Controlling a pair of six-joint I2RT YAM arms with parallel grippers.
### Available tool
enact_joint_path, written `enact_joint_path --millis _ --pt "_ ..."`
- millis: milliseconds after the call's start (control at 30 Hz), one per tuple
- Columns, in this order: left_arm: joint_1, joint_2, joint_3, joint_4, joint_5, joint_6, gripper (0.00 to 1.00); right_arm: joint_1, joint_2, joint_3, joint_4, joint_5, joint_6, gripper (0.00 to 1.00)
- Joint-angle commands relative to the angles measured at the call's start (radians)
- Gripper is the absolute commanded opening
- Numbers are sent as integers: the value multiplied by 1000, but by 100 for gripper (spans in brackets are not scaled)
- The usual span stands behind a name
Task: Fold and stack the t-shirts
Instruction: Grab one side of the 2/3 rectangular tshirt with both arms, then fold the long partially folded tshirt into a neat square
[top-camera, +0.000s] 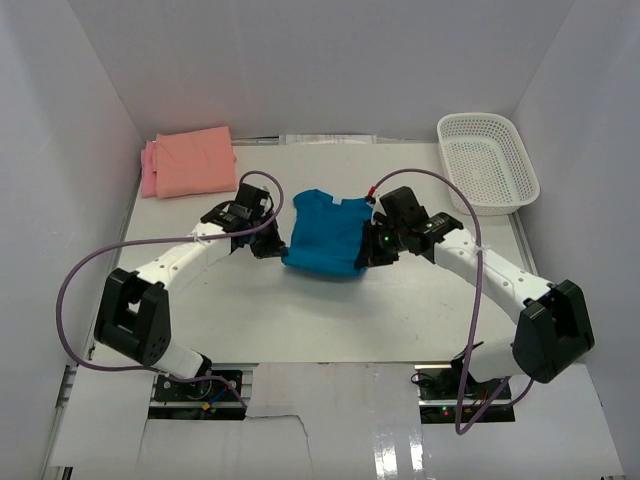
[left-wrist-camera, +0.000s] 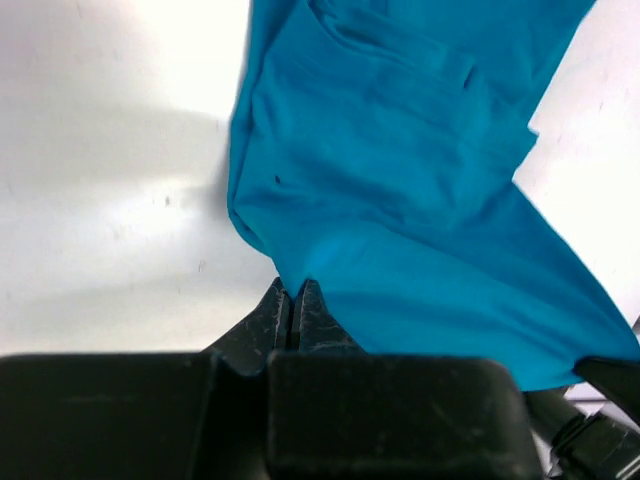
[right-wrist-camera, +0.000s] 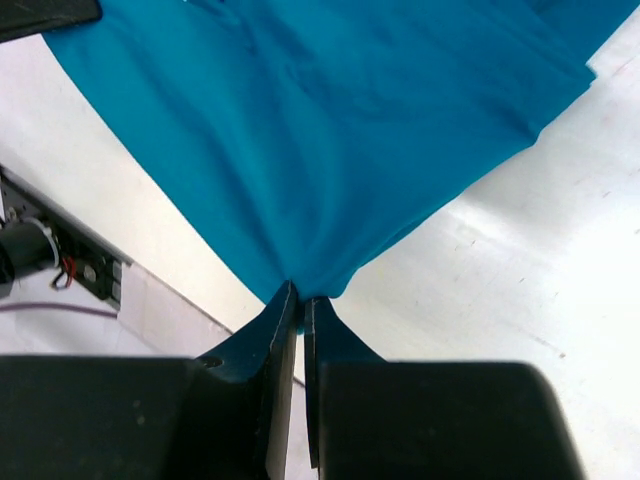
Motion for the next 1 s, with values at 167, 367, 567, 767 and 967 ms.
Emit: enact_joint_path --millis 167,367,567,767,967 --pt "23 176 264 25 22 66 0 -94 93 165 -38 3 -90 8" --pt "23 276 416 6 39 70 0 -109 148 220 -38 -12 -104 8" --pt "23 221 348 0 54 66 0 -111 125 139 -32 -53 -98 8" --pt "20 45 96 2 100 43 0 -83 35 -43 52 -115 -41 8" --pt "-6 -126 -132 3 109 0 0 -39 -88 -241 103 -110 34 8"
